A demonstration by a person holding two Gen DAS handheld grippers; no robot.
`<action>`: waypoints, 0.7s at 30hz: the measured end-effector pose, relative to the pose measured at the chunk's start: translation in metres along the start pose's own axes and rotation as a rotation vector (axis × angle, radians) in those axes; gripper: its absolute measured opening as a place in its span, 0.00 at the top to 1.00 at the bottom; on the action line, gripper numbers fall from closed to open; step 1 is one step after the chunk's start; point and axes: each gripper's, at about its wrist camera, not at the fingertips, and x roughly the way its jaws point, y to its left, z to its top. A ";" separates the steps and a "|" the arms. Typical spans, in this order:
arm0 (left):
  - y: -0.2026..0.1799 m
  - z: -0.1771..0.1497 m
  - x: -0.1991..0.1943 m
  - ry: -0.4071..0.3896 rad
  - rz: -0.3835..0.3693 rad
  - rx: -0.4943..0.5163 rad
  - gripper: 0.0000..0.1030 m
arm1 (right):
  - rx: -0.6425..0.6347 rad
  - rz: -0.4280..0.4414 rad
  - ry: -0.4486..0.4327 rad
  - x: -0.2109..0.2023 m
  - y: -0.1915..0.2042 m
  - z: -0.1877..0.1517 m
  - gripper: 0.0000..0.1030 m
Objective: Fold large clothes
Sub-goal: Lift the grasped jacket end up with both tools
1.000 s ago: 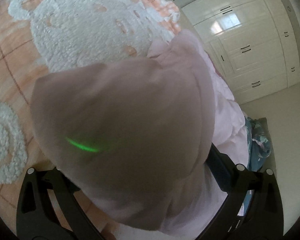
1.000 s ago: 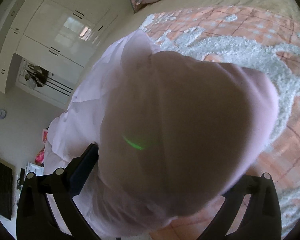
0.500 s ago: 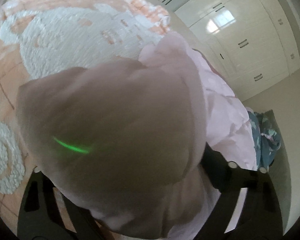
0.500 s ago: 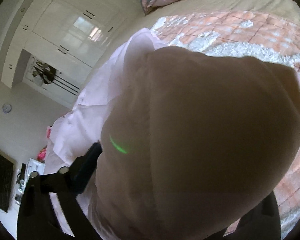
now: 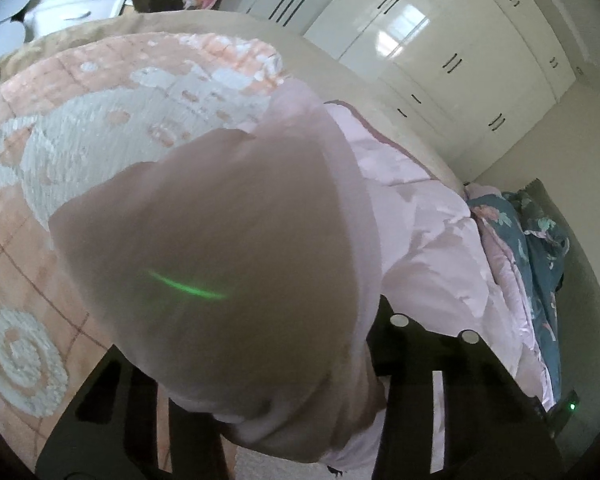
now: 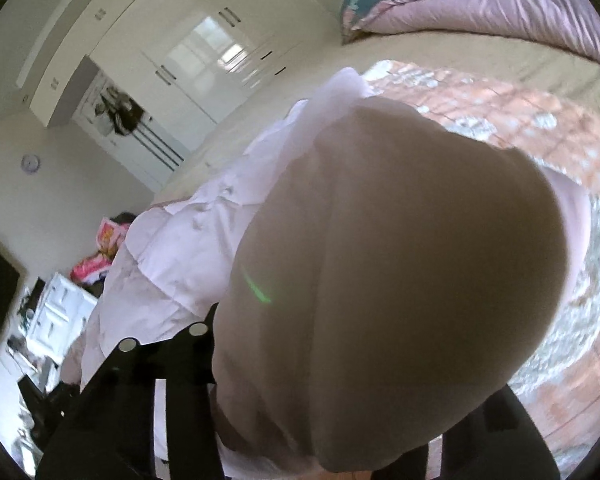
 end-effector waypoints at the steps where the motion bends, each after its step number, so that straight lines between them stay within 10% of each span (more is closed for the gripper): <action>1: -0.002 0.002 -0.002 -0.003 0.002 0.013 0.69 | -0.017 -0.004 0.004 0.000 0.002 0.001 0.61; 21: -0.070 0.018 -0.102 -0.095 0.008 0.326 0.75 | -0.507 -0.016 -0.043 -0.076 0.109 -0.005 0.72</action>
